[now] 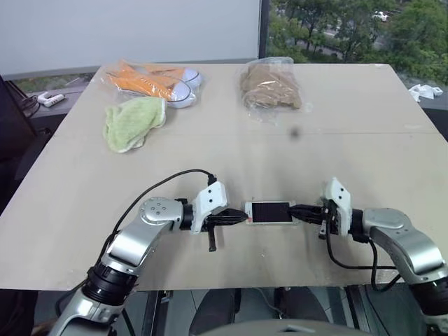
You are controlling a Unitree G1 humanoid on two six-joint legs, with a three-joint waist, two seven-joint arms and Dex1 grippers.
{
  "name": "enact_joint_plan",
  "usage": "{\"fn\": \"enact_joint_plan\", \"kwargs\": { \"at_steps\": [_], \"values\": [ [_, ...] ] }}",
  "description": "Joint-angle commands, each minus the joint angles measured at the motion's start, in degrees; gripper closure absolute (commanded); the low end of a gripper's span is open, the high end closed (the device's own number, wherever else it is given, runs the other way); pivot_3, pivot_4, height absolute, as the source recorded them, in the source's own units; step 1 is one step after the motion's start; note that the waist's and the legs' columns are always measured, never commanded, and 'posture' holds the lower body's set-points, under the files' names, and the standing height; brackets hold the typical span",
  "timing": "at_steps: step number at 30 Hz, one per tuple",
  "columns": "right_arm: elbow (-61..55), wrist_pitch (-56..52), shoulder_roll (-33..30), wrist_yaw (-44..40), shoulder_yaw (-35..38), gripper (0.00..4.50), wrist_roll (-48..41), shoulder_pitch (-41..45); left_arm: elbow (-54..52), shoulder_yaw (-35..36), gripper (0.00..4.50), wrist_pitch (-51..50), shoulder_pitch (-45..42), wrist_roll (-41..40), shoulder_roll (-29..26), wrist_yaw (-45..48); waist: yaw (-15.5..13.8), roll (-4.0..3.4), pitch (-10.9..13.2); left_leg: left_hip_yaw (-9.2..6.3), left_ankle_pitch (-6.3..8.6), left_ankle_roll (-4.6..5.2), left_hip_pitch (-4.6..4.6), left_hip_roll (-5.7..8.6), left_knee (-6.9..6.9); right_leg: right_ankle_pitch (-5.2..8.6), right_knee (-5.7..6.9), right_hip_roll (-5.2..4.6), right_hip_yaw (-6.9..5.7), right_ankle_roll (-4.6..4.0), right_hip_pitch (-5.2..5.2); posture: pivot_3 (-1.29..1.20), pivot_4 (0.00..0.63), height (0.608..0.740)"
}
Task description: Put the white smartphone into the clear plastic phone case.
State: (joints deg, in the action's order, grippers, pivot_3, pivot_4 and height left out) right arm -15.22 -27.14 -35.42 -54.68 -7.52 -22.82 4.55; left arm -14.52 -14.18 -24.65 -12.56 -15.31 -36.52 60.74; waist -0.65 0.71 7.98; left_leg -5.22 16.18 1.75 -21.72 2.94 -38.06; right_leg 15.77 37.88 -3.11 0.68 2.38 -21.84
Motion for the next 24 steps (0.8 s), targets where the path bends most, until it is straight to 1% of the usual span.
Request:
{"fn": "enact_joint_plan", "kwargs": {
  "at_steps": [1, 8, 11, 16, 22, 24],
  "values": [
    [-0.83, 1.92, -0.17, -2.60, -0.16, 4.46, -1.25, -1.78, -0.14, -0.08, 4.50, 0.95, -0.90, -0.29, 0.30, 0.24, 0.08, -0.04, 0.03, 0.00, 0.00, 0.00, 0.00, 0.00, 0.00, 0.00, 0.00, 0.00, 0.00, 0.00, 0.00, 0.00, 0.150, 0.740],
    [3.69, 6.14, -3.05, -3.04, -3.22, 4.46, 5.36, -2.23, 0.20, -0.20, 4.50, 1.26, -1.04, 0.00, 0.63, 0.25, -0.01, -0.07, 0.05, 0.01, 0.00, 0.00, 0.00, 0.00, 0.00, 0.00, -0.01, 0.00, 0.01, 0.00, 0.00, 0.00, 0.150, 0.740],
    [4.65, 6.82, -4.12, -3.14, -4.19, 4.46, 6.69, -2.27, -0.12, -0.11, 4.50, 1.06, -0.73, -0.10, 0.53, 0.26, -0.17, -0.06, 0.04, 0.01, 0.00, 0.00, 0.01, 0.00, 0.00, 0.00, -0.01, 0.00, -0.01, 0.01, 0.02, 0.00, 0.150, 0.740],
    [4.70, 4.91, -4.59, -2.49, -4.62, 4.46, 6.81, -2.00, -0.36, -0.02, 4.50, 0.96, -0.49, -0.20, 0.32, 0.41, -0.19, -0.04, 0.03, -0.01, 0.00, 0.00, 0.02, 0.00, -0.01, 0.00, -0.02, 0.00, -0.02, 0.01, 0.05, 0.00, 0.150, 0.740],
    [3.69, -3.10, -6.49, -0.94, -6.16, 4.46, 7.17, -1.81, -0.71, -0.02, 4.50, 0.84, -0.31, -0.21, 0.07, 0.51, -0.24, -0.04, 0.02, -0.02, 0.00, 0.01, 0.01, 0.01, -0.02, 0.00, -0.04, -0.02, -0.03, 0.00, 0.07, 0.00, 0.150, 0.740],
    [3.39, -2.30, -6.16, -1.01, -6.01, 4.46, 6.83, -1.80, -0.78, 0.05, 4.50, 0.90, -0.32, -0.20, -0.01, 0.50, -0.31, 0.01, -0.01, -0.05, 0.00, 0.01, 0.02, 0.01, -0.02, 0.00, -0.06, -0.02, -0.05, 0.00, 0.10, 0.00, 0.150, 0.740]
  ]
}}
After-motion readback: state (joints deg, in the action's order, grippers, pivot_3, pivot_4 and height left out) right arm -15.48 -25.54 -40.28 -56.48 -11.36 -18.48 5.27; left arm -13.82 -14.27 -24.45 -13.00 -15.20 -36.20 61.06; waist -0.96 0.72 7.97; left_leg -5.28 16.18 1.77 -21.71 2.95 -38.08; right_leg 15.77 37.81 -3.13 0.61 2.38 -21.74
